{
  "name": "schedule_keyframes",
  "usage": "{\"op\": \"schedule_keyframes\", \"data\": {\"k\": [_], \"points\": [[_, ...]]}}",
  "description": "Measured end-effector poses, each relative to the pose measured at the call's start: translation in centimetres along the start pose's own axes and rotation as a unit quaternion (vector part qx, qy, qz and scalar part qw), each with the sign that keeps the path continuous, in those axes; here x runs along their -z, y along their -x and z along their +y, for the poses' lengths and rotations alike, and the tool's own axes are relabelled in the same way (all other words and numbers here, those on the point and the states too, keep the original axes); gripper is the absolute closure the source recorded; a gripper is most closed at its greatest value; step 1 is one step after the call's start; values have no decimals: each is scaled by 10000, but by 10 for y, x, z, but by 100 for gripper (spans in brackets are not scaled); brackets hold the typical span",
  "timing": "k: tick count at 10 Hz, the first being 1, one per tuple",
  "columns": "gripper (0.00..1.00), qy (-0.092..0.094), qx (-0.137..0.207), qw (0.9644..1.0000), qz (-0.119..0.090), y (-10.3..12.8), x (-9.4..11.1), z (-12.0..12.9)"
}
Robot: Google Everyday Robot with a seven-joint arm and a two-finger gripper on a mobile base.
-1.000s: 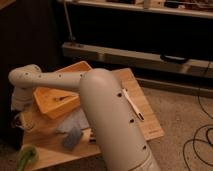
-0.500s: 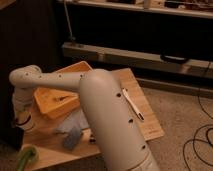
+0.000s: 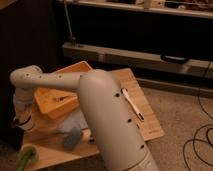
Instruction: Place grapes in metal cup
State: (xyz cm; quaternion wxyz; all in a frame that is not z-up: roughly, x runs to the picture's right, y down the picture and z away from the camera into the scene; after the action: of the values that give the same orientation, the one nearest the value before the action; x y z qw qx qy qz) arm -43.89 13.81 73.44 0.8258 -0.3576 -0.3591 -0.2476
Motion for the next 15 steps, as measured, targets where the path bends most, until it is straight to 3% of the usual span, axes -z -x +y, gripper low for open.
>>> {"op": "schedule_keyframes", "data": {"k": [1,3,8,10,13,15], "points": [[56,10,10,10000,3,1,-1,-1],[39,21,27,10000,5,1,-2,-2],[36,30,70,10000,42,3,0,-5],[44,35,79,9999,62,2,1,-5],[71,38,94,9999,71,2,3,-6],[69,35,87,9999,53,-3,2,-5]]}}
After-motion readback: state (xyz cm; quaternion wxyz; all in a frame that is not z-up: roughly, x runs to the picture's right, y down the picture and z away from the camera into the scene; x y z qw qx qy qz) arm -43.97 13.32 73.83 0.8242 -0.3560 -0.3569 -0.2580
